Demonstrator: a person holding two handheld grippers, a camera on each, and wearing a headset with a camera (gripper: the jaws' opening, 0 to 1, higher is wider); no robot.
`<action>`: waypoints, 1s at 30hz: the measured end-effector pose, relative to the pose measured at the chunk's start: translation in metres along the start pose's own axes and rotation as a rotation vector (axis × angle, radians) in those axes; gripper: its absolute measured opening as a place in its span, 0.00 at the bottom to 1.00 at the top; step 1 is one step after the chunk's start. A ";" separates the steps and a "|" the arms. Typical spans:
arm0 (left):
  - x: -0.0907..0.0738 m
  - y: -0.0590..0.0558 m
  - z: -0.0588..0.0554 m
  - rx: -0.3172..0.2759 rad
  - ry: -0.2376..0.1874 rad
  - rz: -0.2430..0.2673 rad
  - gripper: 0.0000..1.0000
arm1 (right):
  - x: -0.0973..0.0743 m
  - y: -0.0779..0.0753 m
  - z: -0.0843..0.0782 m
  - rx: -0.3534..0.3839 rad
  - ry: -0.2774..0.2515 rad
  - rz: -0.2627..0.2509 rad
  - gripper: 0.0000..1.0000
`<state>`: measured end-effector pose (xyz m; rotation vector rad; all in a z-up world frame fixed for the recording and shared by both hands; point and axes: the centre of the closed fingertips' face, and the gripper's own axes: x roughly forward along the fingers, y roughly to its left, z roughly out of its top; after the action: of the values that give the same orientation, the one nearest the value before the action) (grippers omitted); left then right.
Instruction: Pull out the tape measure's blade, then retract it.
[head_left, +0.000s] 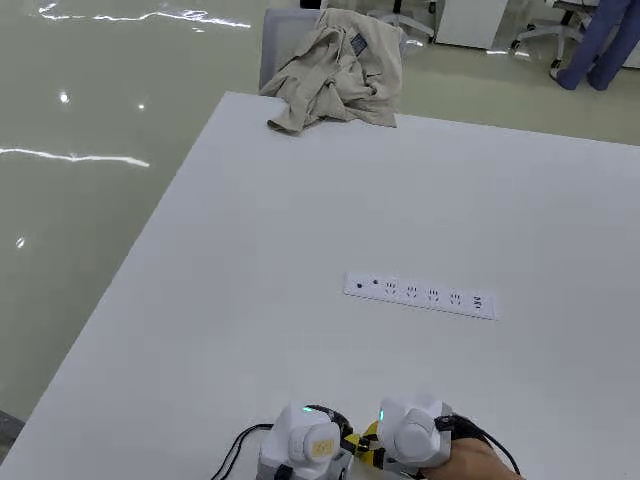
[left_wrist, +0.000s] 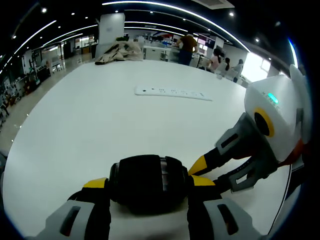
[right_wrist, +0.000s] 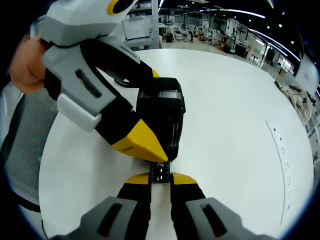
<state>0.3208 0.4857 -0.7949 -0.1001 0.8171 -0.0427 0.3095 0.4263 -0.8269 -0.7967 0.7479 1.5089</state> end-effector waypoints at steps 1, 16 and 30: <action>0.000 0.000 0.000 0.000 0.000 0.001 0.59 | 0.000 0.000 0.000 0.001 0.000 0.000 0.13; 0.000 0.000 0.000 0.003 0.001 -0.004 0.59 | 0.004 0.000 0.007 0.004 -0.005 -0.003 0.14; 0.001 -0.001 0.001 0.004 0.000 -0.002 0.59 | 0.006 0.000 0.009 0.006 -0.005 -0.006 0.14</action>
<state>0.3218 0.4852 -0.7952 -0.0971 0.8165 -0.0463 0.3090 0.4365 -0.8267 -0.7898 0.7448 1.5020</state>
